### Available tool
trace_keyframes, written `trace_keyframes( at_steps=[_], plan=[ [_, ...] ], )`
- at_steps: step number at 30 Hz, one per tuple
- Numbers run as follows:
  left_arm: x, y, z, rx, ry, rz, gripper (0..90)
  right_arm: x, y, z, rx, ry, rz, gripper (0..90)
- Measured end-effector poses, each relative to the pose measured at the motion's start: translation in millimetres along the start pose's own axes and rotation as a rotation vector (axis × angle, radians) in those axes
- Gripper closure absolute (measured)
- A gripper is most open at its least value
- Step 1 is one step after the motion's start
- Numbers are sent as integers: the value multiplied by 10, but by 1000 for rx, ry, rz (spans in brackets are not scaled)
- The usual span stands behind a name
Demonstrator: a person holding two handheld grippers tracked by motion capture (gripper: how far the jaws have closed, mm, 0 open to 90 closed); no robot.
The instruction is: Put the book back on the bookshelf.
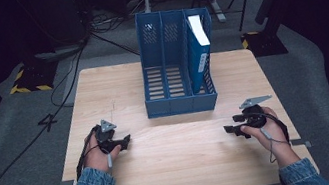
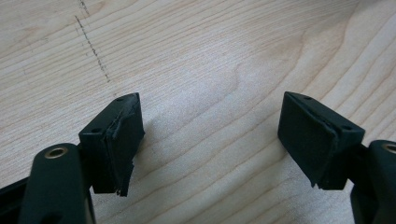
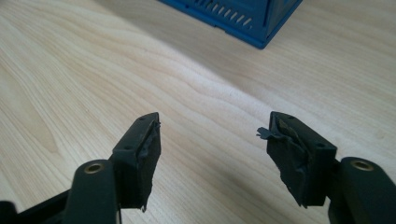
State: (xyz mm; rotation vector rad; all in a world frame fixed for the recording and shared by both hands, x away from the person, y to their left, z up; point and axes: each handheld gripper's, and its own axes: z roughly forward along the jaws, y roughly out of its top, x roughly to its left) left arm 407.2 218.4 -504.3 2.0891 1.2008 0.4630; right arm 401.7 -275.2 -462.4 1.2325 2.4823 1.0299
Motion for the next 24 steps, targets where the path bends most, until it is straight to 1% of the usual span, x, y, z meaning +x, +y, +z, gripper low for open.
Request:
trace_keyframes(
  at_steps=[3, 4, 7, 11, 12, 14, 15, 16, 18, 19, 20, 24],
  plan=[
    [-1, 3, 2, 0, 0, 2, 230, 0, -60, 66, 16, 5, -1, 352],
    [-1, 4, 2, 1, 1, 3, 230, 1, -70, 76, 19, 2, 1, 351],
    [-3, 5, 4, 1, -1, 2, 230, 3, -109, 122, 16, -13, -16, 341],
    [-4, 6, 4, 2, -1, 2, 230, 3, -147, 193, -5, -23, -42, 322],
    [-3, 6, 4, 2, 0, 4, 230, 3, -147, 193, -5, -23, -42, 322],
    [-4, 6, 4, 2, 0, 4, 230, 5, -164, 236, -12, -32, -60, 299],
    [-4, 6, 4, 2, 0, 5, 230, 3, -173, 256, -13, -36, -62, 278],
    [-4, 6, 4, 2, 0, 4, 230, 3, -179, 272, -26, -44, -64, 256],
    [-4, 6, 4, 2, 0, 4, 230, 3, -185, 284, -33, -57, -73, 242],
    [-4, 6, 4, 2, 0, 5, 230, 7, -191, 298, -38, -67, -85, 186],
    [-4, 6, 4, 1, 0, 4, 230, 27, -221, 375, -63, -100, -101, 10],
    [-4, 6, 4, 1, 0, 5, 230, 33, -205, 420, -65, -101, -93, 0]
  ],
)
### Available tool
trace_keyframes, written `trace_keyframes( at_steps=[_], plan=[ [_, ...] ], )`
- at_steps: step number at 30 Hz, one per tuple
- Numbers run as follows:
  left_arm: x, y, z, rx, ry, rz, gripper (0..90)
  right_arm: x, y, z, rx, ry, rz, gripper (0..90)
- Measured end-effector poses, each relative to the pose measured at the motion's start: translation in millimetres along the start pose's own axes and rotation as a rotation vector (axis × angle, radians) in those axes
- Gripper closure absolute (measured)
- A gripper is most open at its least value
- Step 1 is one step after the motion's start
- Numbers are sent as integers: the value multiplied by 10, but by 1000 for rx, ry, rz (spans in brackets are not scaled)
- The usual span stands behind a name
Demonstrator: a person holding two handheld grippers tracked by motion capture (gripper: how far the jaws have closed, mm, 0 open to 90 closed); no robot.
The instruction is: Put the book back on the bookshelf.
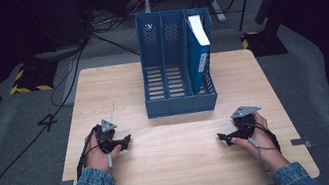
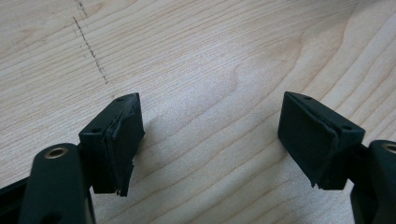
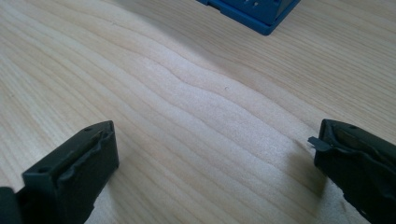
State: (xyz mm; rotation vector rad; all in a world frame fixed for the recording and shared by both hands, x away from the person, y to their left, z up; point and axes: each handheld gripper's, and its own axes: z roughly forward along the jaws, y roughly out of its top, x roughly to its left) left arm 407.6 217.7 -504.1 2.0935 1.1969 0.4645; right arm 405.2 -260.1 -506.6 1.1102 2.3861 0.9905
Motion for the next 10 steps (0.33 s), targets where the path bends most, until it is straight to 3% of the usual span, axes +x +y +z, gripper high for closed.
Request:
trace_keyframes(
  at_steps=[10],
  plan=[
    [-7, -2, -2, 2, -2, -1, 231, 7, 2, 3, -1, -6, 6, 0]
  ],
)
